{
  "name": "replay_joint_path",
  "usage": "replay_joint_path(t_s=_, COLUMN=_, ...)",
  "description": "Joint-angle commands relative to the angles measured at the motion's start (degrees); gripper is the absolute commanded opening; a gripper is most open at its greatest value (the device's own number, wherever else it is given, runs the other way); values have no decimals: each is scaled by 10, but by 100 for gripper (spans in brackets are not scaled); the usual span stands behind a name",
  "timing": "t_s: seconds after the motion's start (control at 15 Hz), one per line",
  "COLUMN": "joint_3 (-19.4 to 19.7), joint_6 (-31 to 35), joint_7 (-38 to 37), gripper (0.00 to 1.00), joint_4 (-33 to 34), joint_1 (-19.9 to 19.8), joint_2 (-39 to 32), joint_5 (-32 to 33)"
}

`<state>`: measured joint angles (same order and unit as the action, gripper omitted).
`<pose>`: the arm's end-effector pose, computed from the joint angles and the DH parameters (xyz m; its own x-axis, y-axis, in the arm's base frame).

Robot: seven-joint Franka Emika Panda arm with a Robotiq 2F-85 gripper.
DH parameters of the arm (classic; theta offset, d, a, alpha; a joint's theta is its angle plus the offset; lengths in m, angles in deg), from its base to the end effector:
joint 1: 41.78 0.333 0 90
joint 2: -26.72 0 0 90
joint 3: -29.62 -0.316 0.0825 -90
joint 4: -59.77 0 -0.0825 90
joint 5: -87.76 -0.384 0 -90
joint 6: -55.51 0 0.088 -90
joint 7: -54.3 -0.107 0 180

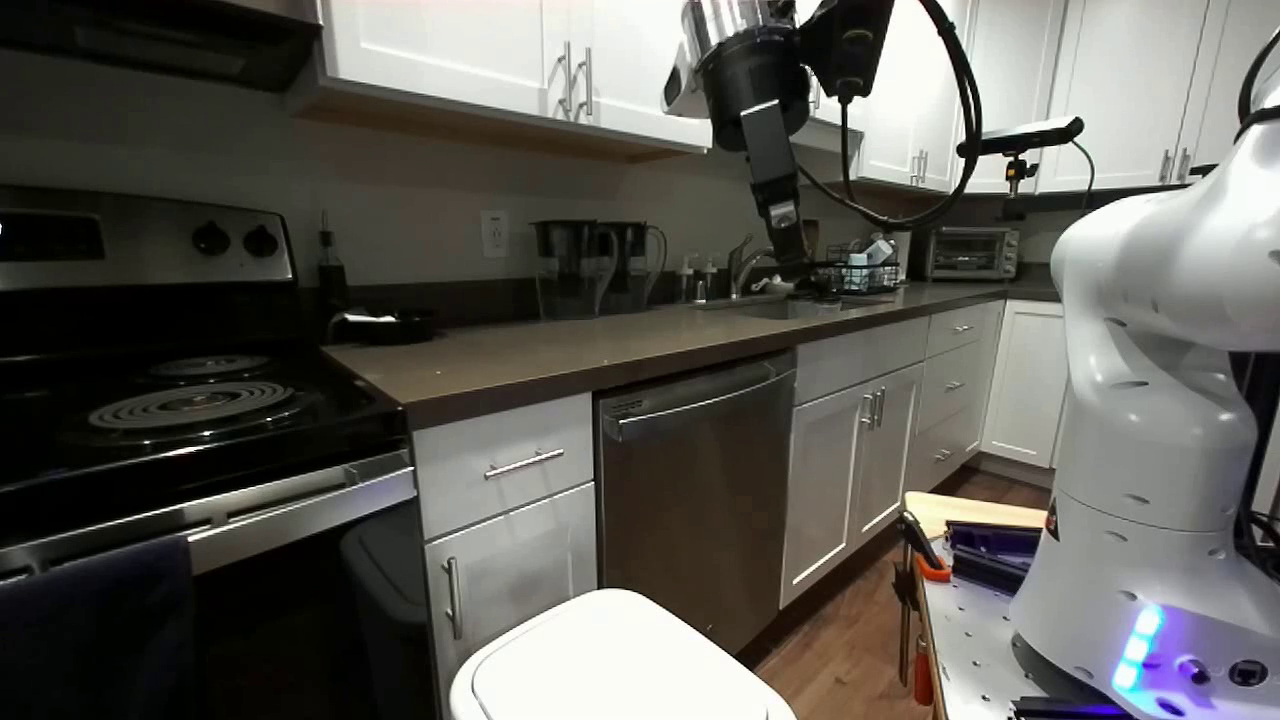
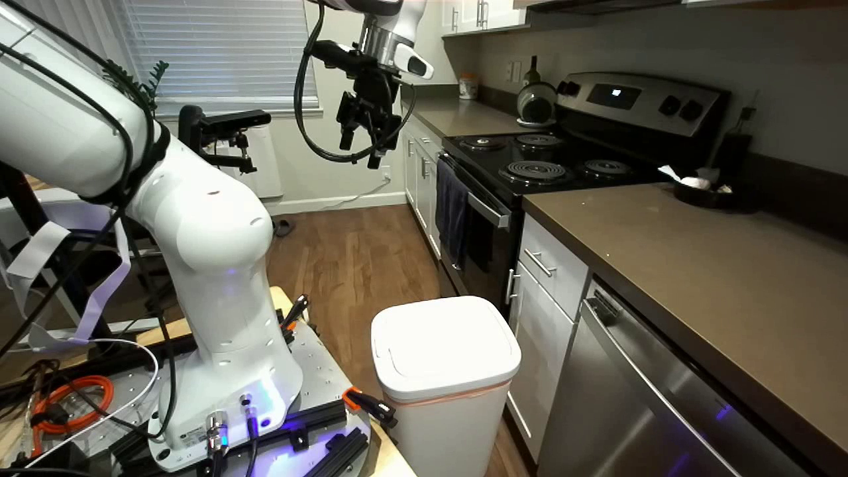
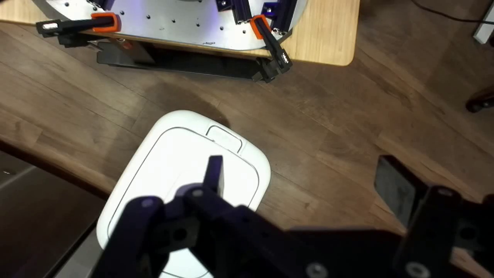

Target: Open the white trash can

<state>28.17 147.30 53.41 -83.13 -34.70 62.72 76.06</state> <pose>0.3234 0.0705 0.4799 0.9578 0.1132 -0.2641 0.0677 -0.9822 -0.1754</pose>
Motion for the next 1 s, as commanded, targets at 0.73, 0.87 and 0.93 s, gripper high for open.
replay_joint_path(t_s=0.73, joint_3=-20, joint_6=197, joint_7=10, gripper=100, joint_4=-3, joint_1=-32, joint_2=-90, joint_5=97)
replay_joint_path(t_s=0.87, joint_3=-10, joint_6=255, joint_7=27, gripper=100, joint_4=0, joint_1=-36, joint_2=-128, joint_5=105)
replay_joint_path(t_s=0.93, joint_3=-7, joint_6=287, joint_7=36, gripper=100, joint_4=4, joint_1=-36, joint_2=-153, joint_5=107)
